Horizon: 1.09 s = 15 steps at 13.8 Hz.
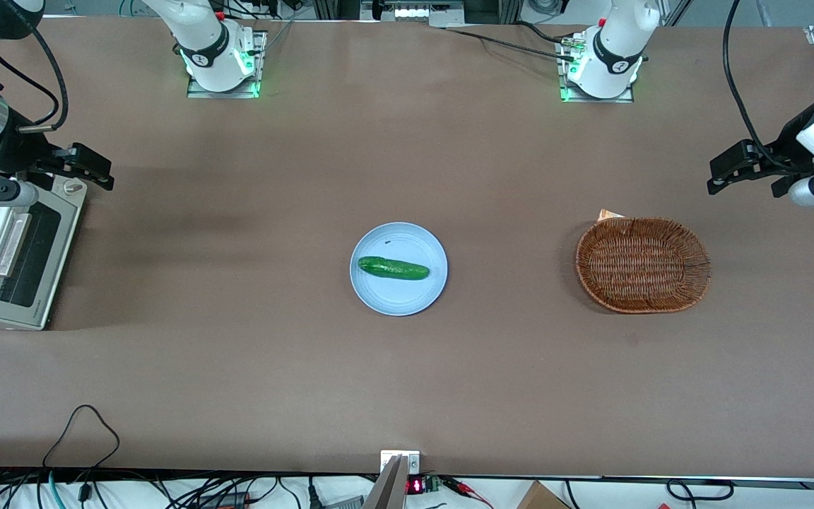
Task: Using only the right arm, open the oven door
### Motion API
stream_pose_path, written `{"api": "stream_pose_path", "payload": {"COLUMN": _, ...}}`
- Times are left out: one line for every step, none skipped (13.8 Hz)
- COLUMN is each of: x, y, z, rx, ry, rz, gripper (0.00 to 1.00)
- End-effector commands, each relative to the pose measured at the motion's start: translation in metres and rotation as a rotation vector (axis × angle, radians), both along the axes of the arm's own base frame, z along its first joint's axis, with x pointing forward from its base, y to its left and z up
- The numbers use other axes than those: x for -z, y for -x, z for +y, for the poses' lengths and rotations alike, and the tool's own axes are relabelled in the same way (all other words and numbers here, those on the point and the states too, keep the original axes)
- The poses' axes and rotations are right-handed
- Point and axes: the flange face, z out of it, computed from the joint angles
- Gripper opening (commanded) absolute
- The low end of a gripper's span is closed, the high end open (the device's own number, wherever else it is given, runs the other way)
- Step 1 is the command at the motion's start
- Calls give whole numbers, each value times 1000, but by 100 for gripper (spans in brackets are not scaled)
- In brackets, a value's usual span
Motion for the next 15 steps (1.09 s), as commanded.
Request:
{"api": "stream_pose_path", "payload": {"x": -4, "y": 2, "z": 2, "rx": -9, "ry": 13, "rz": 10, "gripper": 100}}
{"api": "stream_pose_path", "payload": {"x": -7, "y": 2, "z": 2, "rx": -16, "ry": 12, "rz": 4, "gripper": 100}}
{"api": "stream_pose_path", "payload": {"x": -8, "y": 0, "z": 2, "rx": -19, "ry": 12, "rz": 1, "gripper": 100}}
{"api": "stream_pose_path", "payload": {"x": -5, "y": 0, "z": 2, "rx": -19, "ry": 13, "rz": 6, "gripper": 100}}
{"api": "stream_pose_path", "payload": {"x": -4, "y": -1, "z": 2, "rx": -17, "ry": 13, "rz": 6, "gripper": 100}}
{"api": "stream_pose_path", "payload": {"x": -3, "y": -2, "z": 2, "rx": -14, "ry": 22, "rz": 3, "gripper": 100}}
{"api": "stream_pose_path", "payload": {"x": -2, "y": -2, "z": 4, "rx": -16, "ry": 33, "rz": 5, "gripper": 100}}
{"api": "stream_pose_path", "payload": {"x": -3, "y": -1, "z": 4, "rx": -10, "ry": 34, "rz": 10, "gripper": 100}}
{"api": "stream_pose_path", "payload": {"x": -2, "y": -1, "z": 4, "rx": -10, "ry": 35, "rz": 13, "gripper": 100}}
{"api": "stream_pose_path", "payload": {"x": -3, "y": -1, "z": 3, "rx": -8, "ry": 32, "rz": 12, "gripper": 100}}
{"api": "stream_pose_path", "payload": {"x": -3, "y": -1, "z": 3, "rx": -8, "ry": 34, "rz": 11, "gripper": 100}}
{"api": "stream_pose_path", "payload": {"x": -3, "y": -1, "z": 4, "rx": -13, "ry": 32, "rz": 12, "gripper": 100}}
{"api": "stream_pose_path", "payload": {"x": -2, "y": -1, "z": 3, "rx": -13, "ry": 32, "rz": 13, "gripper": 100}}
{"api": "stream_pose_path", "payload": {"x": -2, "y": -1, "z": 3, "rx": -14, "ry": 30, "rz": 13, "gripper": 100}}
{"api": "stream_pose_path", "payload": {"x": -3, "y": -1, "z": 3, "rx": -22, "ry": 30, "rz": 12, "gripper": 100}}
